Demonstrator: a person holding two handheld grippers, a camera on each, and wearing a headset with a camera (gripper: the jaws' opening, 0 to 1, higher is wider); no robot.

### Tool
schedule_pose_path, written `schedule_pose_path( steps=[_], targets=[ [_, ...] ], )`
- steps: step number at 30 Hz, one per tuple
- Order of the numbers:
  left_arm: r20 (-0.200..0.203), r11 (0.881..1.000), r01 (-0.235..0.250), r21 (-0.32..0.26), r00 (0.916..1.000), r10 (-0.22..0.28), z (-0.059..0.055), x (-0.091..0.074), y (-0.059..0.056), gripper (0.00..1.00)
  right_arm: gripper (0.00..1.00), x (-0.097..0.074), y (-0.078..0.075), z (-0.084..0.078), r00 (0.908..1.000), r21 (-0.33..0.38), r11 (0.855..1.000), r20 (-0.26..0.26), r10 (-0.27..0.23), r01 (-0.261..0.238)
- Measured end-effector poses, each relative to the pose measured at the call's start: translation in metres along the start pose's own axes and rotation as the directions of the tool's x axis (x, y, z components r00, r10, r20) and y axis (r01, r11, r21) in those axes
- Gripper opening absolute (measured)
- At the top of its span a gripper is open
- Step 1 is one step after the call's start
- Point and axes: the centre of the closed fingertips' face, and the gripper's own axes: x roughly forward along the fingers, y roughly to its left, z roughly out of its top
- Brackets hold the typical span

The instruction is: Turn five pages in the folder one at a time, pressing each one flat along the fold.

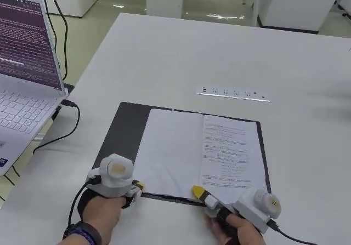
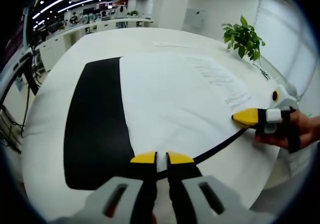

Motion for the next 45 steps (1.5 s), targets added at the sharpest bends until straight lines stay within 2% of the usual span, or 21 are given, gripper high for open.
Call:
schedule_pose_path(
  steps=[1, 3, 6, 10, 14, 17, 19, 22, 26, 27, 29, 37, 39, 41, 45],
  targets=[
    [-0.006, 1.000, 0.007, -0.010, 1.0000, -0.007, 0.000, -0.001, -0.002, 0.09, 0.00, -0.002, 0.003, 0.003, 0.9999, 0.004, 1.000, 0.012, 0.000, 0.000],
    [-0.004, 1.000, 0.014, -0.026, 0.9999, -0.014, 0.002, -0.003, -0.005, 0.12, 0.07, -0.005, 0.005, 0.008, 0.9997, -0.001, 1.000, 0.026, -0.003, 0.003],
    [0.011, 1.000, 0.017, -0.023, 0.9998, -0.017, 0.006, -0.008, -0.009, 0.19, 0.12, -0.012, 0.008, 0.017, 0.9992, -0.063, 0.998, 0.039, -0.008, 0.010],
    [0.040, 0.999, 0.023, 0.042, 0.9989, -0.024, 0.017, -0.019, -0.014, 0.26, 0.17, -0.024, 0.008, 0.030, 0.9987, -0.111, 0.994, 0.050, -0.014, 0.020],
    [0.063, 0.998, 0.032, 0.060, 0.9974, -0.036, 0.027, -0.028, -0.015, 0.32, 0.23, -0.035, 0.005, 0.044, 0.9981, -0.194, 0.980, 0.054, -0.030, 0.040],
    [0.083, 0.995, 0.051, 0.081, 0.9949, -0.058, 0.035, -0.035, -0.019, 0.36, 0.25, -0.046, 0.009, 0.056, 0.9970, -0.220, 0.975, 0.074, -0.024, 0.040],
    [0.114, 0.990, 0.081, 0.114, 0.9890, -0.094, 0.043, -0.039, -0.024, 0.38, 0.26, -0.054, 0.009, 0.065, 0.9954, -0.251, 0.967, 0.092, -0.028, 0.050],
    [0.121, 0.983, 0.088, 0.158, 0.9869, -0.107, 0.047, -0.049, -0.028, 0.41, 0.30, -0.066, 0.010, 0.076, 0.9937, -0.292, 0.954, 0.107, -0.031, 0.062],
    [0.134, 0.975, 0.109, 0.192, 0.9816, -0.136, 0.054, -0.060, -0.030, 0.46, 0.37, -0.080, 0.009, 0.088, 0.9929, -0.376, 0.922, 0.106, -0.053, 0.089],
    [0.145, 0.971, 0.120, 0.209, 0.9777, -0.152, 0.058, -0.064, -0.032, 0.48, 0.39, -0.083, 0.006, 0.088, 0.9933, -0.413, 0.905, 0.091, -0.070, 0.102],
    [0.159, 0.966, 0.129, 0.224, 0.9732, -0.167, 0.062, -0.070, -0.033, 0.50, 0.44, -0.088, 0.008, 0.090, 0.9938, -0.438, 0.893, 0.087, -0.070, 0.101],
    [0.183, 0.964, 0.128, 0.232, 0.9680, -0.172, 0.067, -0.091, -0.023, 0.62, 0.54, -0.109, 0.009, 0.097, 0.9920, -0.498, 0.859, 0.095, -0.083, 0.120],
    [0.189, 0.966, 0.136, 0.219, 0.9656, -0.178, 0.067, -0.099, -0.025, 0.65, 0.57, -0.116, 0.010, 0.098, 0.9910, -0.510, 0.851, 0.104, -0.085, 0.126],
    [0.187, 0.968, 0.136, 0.211, 0.9663, -0.177, 0.066, -0.104, -0.025, 0.70, 0.59, -0.123, 0.009, 0.099, 0.9896, -0.516, 0.846, 0.113, -0.089, 0.135],
    [0.186, 0.973, 0.119, 0.199, 0.9699, -0.157, 0.060, -0.112, -0.024, 0.73, 0.63, -0.134, 0.009, 0.099, 0.9878, -0.530, 0.835, 0.121, -0.098, 0.147]
  ],
)
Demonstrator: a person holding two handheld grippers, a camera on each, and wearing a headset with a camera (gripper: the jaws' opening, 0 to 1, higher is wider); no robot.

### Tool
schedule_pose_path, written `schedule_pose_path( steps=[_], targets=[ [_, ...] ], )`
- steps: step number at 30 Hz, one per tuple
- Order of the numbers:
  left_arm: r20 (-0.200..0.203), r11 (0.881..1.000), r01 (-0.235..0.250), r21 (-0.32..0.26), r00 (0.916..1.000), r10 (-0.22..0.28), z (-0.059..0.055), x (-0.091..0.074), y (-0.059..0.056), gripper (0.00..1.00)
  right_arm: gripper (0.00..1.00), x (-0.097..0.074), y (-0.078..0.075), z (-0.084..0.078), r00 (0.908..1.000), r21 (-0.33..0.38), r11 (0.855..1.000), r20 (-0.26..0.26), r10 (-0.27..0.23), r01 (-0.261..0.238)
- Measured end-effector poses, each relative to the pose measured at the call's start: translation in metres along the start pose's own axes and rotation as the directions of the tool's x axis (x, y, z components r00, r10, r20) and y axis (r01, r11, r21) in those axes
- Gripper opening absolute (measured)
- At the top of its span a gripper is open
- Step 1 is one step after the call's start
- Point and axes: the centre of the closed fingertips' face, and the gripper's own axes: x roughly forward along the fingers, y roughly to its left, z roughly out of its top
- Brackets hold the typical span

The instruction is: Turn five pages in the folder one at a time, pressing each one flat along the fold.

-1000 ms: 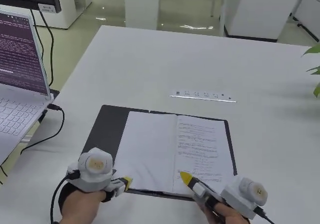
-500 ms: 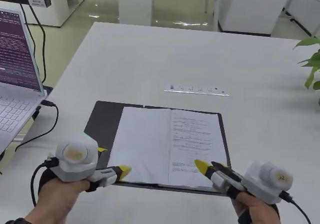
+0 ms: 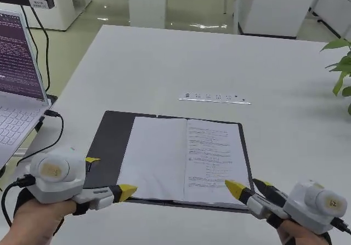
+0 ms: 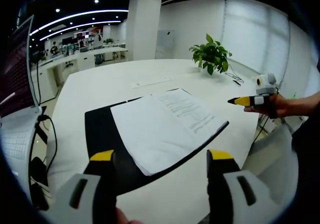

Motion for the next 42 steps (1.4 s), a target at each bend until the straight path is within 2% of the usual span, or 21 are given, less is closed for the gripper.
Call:
schedule_pose_path(
  steps=[6, 11, 16, 21, 23, 30, 32, 34, 35, 39, 41, 42],
  targets=[
    [0.002, 1.000, -0.020, -0.014, 0.9998, 0.020, -0.007, -0.006, -0.003, 0.76, 0.67, -0.014, -0.004, 0.000, 0.9998, 0.007, 1.000, 0.013, -0.015, 0.015],
    [-0.023, 0.999, -0.029, -0.021, 0.9993, 0.029, -0.019, -0.005, -0.008, 0.78, 0.68, -0.023, -0.009, -0.010, 0.9998, 0.009, 1.000, -0.002, -0.020, 0.020],
    [-0.025, 0.999, -0.034, -0.027, 0.9991, 0.034, -0.020, -0.003, -0.014, 0.79, 0.69, -0.033, -0.016, -0.015, 0.9996, 0.014, 1.000, -0.008, -0.028, 0.028],
    [-0.038, 0.999, -0.029, -0.021, 0.9989, 0.028, -0.021, 0.004, -0.021, 0.80, 0.69, -0.040, -0.024, -0.011, 0.9993, 0.027, 0.999, 0.002, -0.038, 0.038],
    [-0.039, 1.000, -0.018, -0.015, 0.9991, 0.017, -0.018, 0.007, -0.027, 0.79, 0.69, -0.041, -0.026, -0.009, 0.9991, 0.036, 0.999, 0.010, -0.041, 0.040],
    [-0.054, 0.999, 0.033, 0.013, 0.9980, -0.032, -0.008, 0.030, -0.047, 0.77, 0.69, -0.042, -0.033, -0.010, 0.9983, 0.057, 0.997, 0.018, -0.055, 0.054],
    [-0.066, 0.998, 0.060, 0.012, 0.9960, -0.059, -0.009, 0.040, -0.056, 0.76, 0.69, -0.043, -0.037, -0.014, 0.9981, 0.050, 0.997, 0.006, -0.062, 0.061],
    [-0.086, 0.996, 0.072, 0.047, 0.9939, -0.068, -0.009, 0.049, -0.062, 0.76, 0.69, -0.046, -0.041, -0.014, 0.9978, 0.052, 0.996, 0.005, -0.067, 0.066],
    [-0.085, 0.995, 0.083, 0.051, 0.9932, -0.079, -0.007, 0.053, -0.067, 0.75, 0.69, -0.048, -0.043, -0.013, 0.9976, 0.057, 0.996, 0.009, -0.069, 0.068],
    [-0.086, 0.994, 0.104, 0.046, 0.9913, -0.099, -0.003, 0.066, -0.076, 0.74, 0.69, -0.054, -0.052, -0.014, 0.9960, 0.075, 0.993, 0.017, -0.087, 0.086],
    [-0.100, 0.991, 0.114, 0.069, 0.9892, -0.107, -0.004, 0.075, -0.082, 0.74, 0.69, -0.056, -0.056, -0.017, 0.9954, 0.078, 0.993, 0.013, -0.095, 0.094],
    [-0.106, 0.989, 0.132, 0.073, 0.9867, -0.123, -0.003, 0.082, -0.088, 0.74, 0.69, -0.057, -0.058, -0.018, 0.9953, 0.080, 0.992, 0.011, -0.096, 0.095]
  ],
)
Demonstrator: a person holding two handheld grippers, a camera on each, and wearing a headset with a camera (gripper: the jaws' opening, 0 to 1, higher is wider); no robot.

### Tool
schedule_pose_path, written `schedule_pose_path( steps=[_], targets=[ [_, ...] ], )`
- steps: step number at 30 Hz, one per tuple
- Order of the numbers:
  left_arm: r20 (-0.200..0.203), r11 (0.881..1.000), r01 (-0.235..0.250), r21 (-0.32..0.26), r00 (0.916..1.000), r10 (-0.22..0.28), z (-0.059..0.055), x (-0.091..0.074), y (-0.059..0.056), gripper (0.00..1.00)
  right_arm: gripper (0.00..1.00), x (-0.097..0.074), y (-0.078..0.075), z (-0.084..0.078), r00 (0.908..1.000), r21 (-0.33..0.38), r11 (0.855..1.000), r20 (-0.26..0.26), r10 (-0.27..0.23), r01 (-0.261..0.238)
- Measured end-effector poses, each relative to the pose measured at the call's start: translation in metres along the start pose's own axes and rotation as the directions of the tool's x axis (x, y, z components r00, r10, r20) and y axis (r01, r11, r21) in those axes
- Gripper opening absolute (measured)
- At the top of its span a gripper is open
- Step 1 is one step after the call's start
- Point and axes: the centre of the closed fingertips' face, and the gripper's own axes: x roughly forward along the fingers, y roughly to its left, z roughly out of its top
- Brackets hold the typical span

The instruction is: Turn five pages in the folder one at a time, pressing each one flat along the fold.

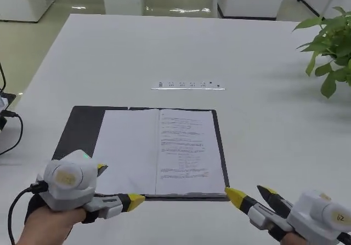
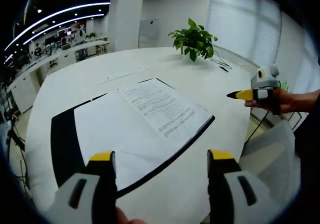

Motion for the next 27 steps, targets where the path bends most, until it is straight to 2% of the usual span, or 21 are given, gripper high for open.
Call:
schedule_pose_path(
  steps=[7, 15, 21, 23, 27],
  targets=[
    [-0.010, 0.998, 0.058, 0.038, 0.9983, -0.057, 0.012, 0.031, -0.024, 0.73, 0.67, -0.006, -0.010, -0.005, 0.9997, 0.022, 0.999, -0.004, -0.024, 0.024],
    [-0.020, 0.991, 0.113, 0.068, 0.9936, -0.111, 0.027, 0.067, -0.051, 0.71, 0.67, -0.003, -0.007, -0.012, 0.9995, 0.014, 1.000, -0.029, -0.013, 0.013],
    [-0.017, 0.989, 0.140, 0.054, 0.9901, -0.139, 0.033, 0.088, -0.066, 0.69, 0.66, -0.002, -0.010, -0.011, 0.9997, 0.036, 0.999, -0.024, -0.010, 0.011],
    [-0.013, 0.988, 0.150, 0.024, 0.9886, -0.150, 0.034, 0.094, -0.070, 0.68, 0.66, -0.002, -0.014, -0.010, 0.9998, 0.051, 0.999, -0.015, -0.016, 0.016],
    [-0.009, 0.989, 0.148, 0.016, 0.9889, -0.148, 0.034, 0.109, -0.078, 0.67, 0.65, -0.003, -0.016, -0.013, 0.9994, 0.046, 0.999, -0.028, -0.019, 0.020]
  ],
)
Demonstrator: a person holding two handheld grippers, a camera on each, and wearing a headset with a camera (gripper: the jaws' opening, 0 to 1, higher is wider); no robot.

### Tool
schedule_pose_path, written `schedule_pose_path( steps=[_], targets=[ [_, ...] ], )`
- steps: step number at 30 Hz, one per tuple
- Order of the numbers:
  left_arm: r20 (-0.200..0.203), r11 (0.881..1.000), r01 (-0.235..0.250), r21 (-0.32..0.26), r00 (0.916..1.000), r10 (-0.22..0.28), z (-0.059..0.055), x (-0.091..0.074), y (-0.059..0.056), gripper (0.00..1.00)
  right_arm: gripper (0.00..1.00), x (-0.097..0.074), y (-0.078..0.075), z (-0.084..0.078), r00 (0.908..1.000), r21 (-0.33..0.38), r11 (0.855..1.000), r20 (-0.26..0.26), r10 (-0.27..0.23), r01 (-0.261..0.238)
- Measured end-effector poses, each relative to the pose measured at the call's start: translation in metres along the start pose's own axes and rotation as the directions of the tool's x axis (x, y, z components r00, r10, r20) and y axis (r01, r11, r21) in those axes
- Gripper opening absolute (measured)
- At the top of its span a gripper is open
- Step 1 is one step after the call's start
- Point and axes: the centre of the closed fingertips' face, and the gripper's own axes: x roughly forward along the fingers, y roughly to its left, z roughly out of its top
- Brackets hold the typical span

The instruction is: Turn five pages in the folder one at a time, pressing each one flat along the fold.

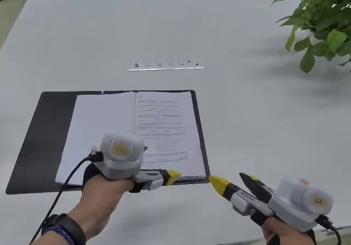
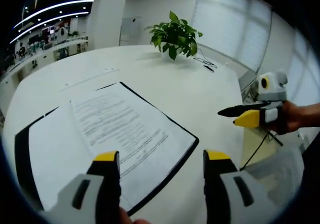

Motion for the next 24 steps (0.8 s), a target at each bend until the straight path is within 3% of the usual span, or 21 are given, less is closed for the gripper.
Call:
schedule_pose_path(
  steps=[10, 18, 24],
  targets=[
    [-0.026, 1.000, -0.019, -0.022, 0.9995, 0.018, -0.013, 0.039, 0.001, 0.63, 0.65, -0.002, -0.003, 0.001, 1.0000, 0.020, 1.000, -0.001, 0.005, -0.005],
    [-0.001, 0.998, -0.055, 0.007, 0.9985, 0.055, -0.011, 0.051, 0.003, 0.59, 0.65, -0.003, -0.003, -0.001, 0.9997, 0.003, 1.000, -0.019, 0.013, -0.013],
    [0.008, 0.999, -0.043, 0.021, 0.9991, 0.042, -0.010, 0.064, -0.006, 0.62, 0.65, -0.005, -0.002, -0.005, 0.9994, 0.002, 1.000, -0.033, 0.015, -0.015]
  ],
)
